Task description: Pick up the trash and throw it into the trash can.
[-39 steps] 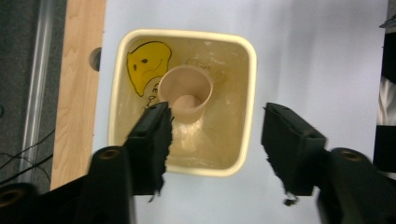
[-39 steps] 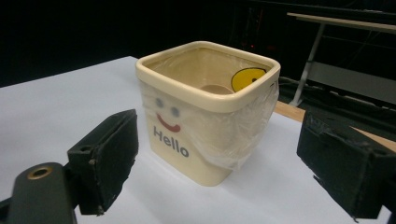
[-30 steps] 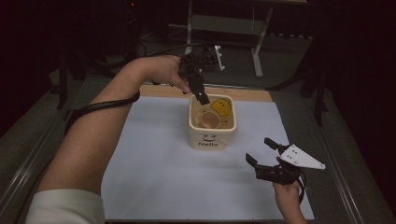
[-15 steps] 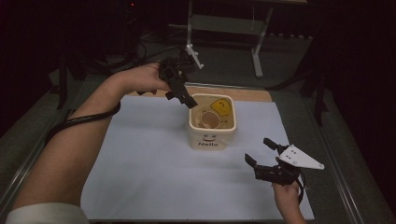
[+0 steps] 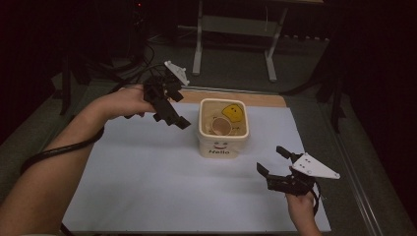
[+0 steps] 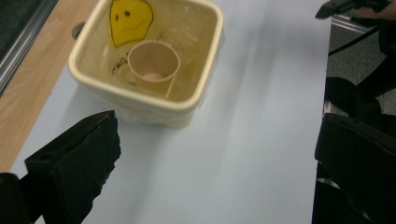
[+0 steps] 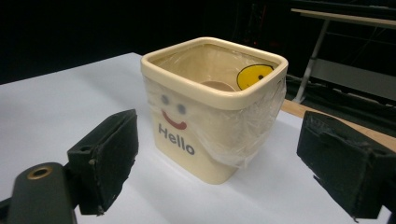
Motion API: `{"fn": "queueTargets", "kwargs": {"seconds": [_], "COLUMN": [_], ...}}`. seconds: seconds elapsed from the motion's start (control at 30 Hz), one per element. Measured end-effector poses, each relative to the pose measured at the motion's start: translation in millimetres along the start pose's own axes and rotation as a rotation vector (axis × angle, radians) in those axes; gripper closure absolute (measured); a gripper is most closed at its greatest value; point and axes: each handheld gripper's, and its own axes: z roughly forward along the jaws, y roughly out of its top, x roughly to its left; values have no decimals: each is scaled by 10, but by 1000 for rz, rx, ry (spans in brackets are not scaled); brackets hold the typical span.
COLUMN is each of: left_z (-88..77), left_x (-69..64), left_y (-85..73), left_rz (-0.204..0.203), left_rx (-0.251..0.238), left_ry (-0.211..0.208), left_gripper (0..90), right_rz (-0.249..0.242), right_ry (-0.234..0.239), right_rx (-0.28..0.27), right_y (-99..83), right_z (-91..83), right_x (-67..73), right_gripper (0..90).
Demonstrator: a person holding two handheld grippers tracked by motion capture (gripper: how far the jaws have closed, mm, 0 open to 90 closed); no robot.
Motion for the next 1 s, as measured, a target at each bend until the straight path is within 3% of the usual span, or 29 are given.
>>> {"fn": "queueTargets", "kwargs": {"seconds": [0.3, 0.37, 0.6, 0.77, 1.0], "left_z": [-78, -76, -114, -89, -64], "left_x": [-93, -119, -207, -293, -400], "left_y": [-306, -372, -631, -800, -1024], "left_rz": [-11, -12, -30, -29, -40], "left_rx": [-28, -27, -59, -48, -76], "left_ry": [-8, 10, -13, -3, 0], "left_gripper": [9, 9, 9, 10, 9], "right_rz": [1, 2, 3, 1, 0], "right_ry": [0, 2, 2, 1, 1], "right_rx": [5, 4, 8, 7, 6], "right_y": [-2, -1, 0, 3, 1], "right_z": [5, 4, 1, 3, 4], "right_x": [5, 9, 0, 7, 6], "right_gripper": [126, 126, 126, 126, 126]}}
